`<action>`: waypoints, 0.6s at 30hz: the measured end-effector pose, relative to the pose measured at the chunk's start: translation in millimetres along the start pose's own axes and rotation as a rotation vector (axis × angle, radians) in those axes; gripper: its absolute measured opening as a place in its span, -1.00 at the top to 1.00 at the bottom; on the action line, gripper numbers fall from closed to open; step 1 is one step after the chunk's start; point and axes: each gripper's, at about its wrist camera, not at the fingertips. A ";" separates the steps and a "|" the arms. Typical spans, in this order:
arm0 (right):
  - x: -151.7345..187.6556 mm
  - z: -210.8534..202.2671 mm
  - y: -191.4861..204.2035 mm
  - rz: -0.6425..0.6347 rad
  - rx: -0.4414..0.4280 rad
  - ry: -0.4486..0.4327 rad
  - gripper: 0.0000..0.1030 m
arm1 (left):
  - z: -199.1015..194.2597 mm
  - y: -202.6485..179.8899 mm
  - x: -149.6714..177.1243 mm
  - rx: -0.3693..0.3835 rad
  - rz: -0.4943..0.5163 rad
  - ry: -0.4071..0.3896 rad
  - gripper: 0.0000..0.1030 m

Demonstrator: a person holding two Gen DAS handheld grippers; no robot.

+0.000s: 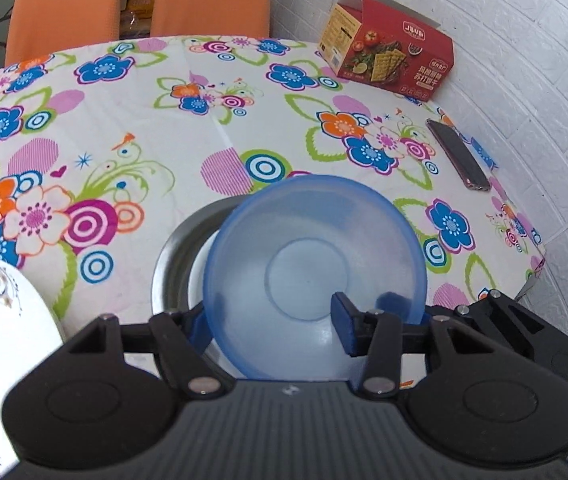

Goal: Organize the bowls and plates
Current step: 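Carry the blue bowl into the white bowl and open both tools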

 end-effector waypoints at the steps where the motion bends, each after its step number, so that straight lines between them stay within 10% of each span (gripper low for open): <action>1: 0.1 0.6 -2.1 0.009 -0.001 -0.005 -0.33 | 1.9 1.5 -0.3 -0.007 -0.001 0.003 0.06; 18: 41.5 -42.3 -37.2 0.293 0.033 -0.153 -0.35 | -29.9 14.0 8.3 -0.032 -0.065 -0.137 -0.42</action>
Point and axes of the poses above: each gripper's, at about its wrist camera, not at the fingertips, and z roughly the way its jaws point, y to its left, x to its underside, and after that the axes turned 15 degrees about -x, right-handed
